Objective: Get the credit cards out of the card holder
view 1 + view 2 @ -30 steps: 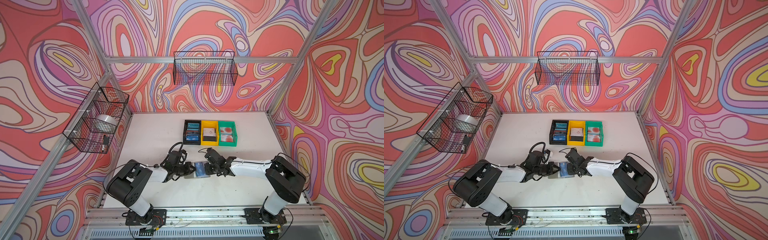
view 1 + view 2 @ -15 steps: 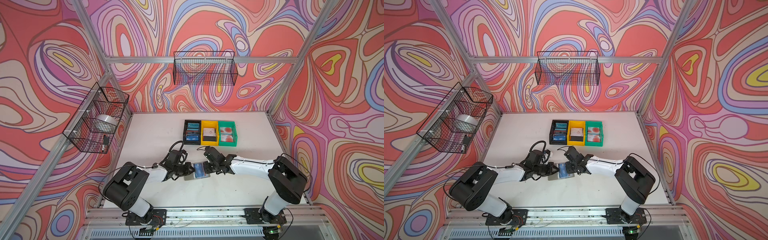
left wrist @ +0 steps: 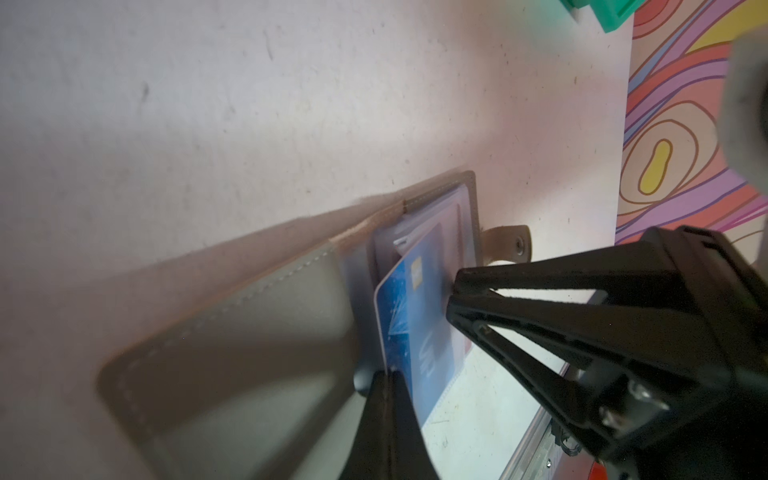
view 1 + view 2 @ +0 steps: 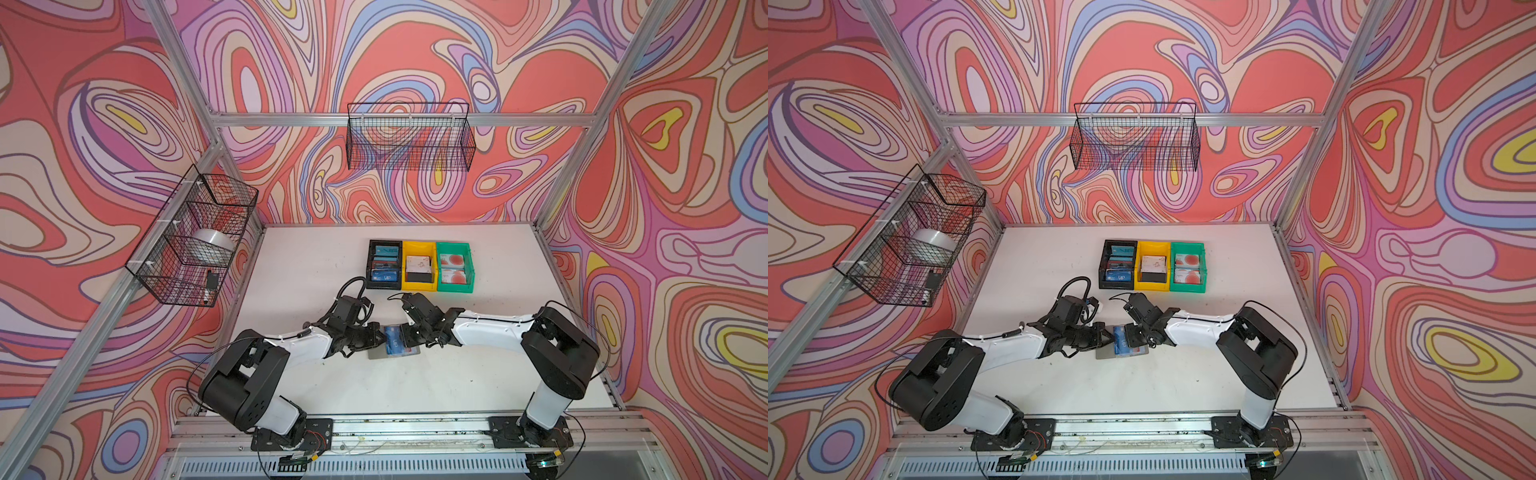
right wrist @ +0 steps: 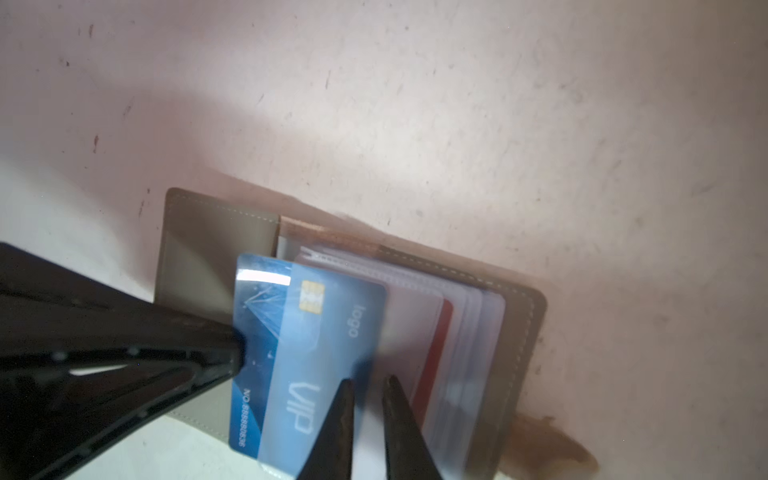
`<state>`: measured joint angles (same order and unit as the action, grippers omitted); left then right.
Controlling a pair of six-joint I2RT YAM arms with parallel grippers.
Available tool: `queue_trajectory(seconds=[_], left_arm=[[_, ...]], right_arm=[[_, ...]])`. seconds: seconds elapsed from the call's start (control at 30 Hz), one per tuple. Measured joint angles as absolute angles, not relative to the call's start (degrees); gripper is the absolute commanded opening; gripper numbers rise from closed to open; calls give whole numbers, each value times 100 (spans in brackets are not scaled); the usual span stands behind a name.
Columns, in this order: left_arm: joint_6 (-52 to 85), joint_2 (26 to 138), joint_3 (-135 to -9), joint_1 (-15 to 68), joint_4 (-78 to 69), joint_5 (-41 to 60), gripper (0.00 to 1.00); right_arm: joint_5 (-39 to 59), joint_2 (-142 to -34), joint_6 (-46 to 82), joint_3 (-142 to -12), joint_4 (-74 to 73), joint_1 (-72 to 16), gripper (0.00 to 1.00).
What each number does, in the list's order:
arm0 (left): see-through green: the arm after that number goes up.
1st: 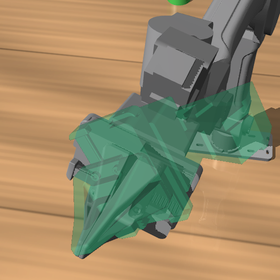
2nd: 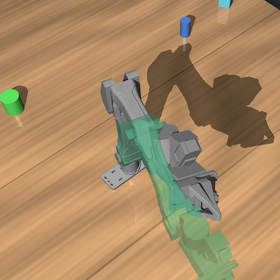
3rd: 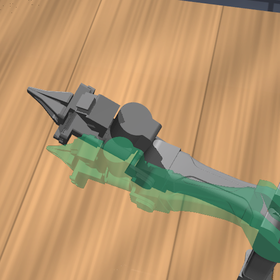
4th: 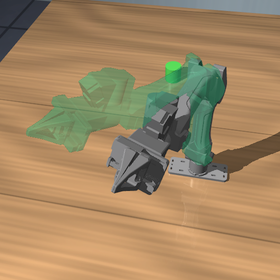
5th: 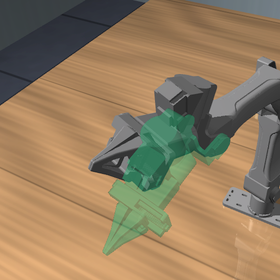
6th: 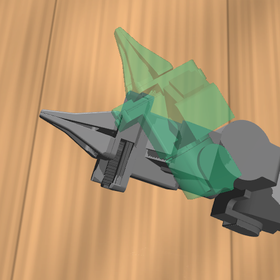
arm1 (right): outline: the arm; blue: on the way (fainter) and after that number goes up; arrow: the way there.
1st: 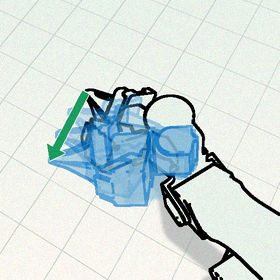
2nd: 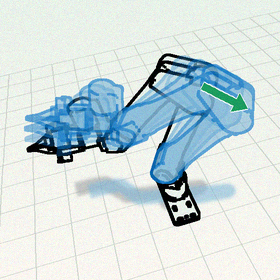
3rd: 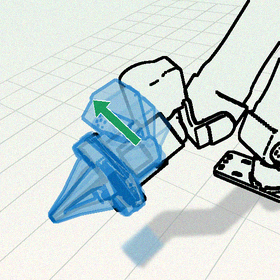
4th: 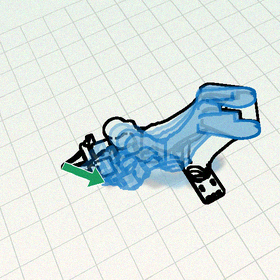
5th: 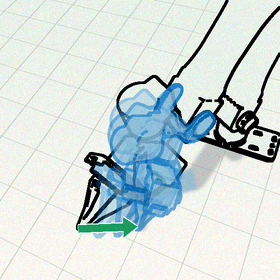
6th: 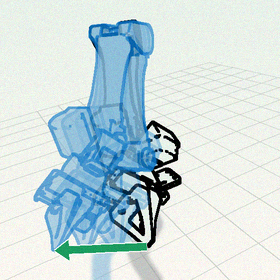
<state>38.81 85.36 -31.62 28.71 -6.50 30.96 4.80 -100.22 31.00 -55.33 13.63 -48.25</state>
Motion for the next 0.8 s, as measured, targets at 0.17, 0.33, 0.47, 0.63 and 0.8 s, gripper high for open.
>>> queue_trajectory(seconds=[0.17, 0.33, 0.47, 0.63, 0.8], left_arm=[[3793, 8490, -3164, 2744, -491, 3103, 0], [3658, 8259, -3164, 2563, -185, 3105, 0], [3520, 7975, -3223, 2425, 158, 3103, 0], [3402, 7769, -3409, 2351, 497, 3107, 0], [3361, 7594, -3474, 2318, 694, 3107, 0]], right_arm=[[478, -10025, 3105, -5535, 1367, -4825, 18], [471, -10025, 3105, -5535, 1376, -4827, 17], [473, -10022, 3079, -5542, 1417, -4827, 18], [523, -9948, 2945, -5568, 1577, -4827, 20], [674, -9828, 2766, -5778, 1765, -4825, 21]])
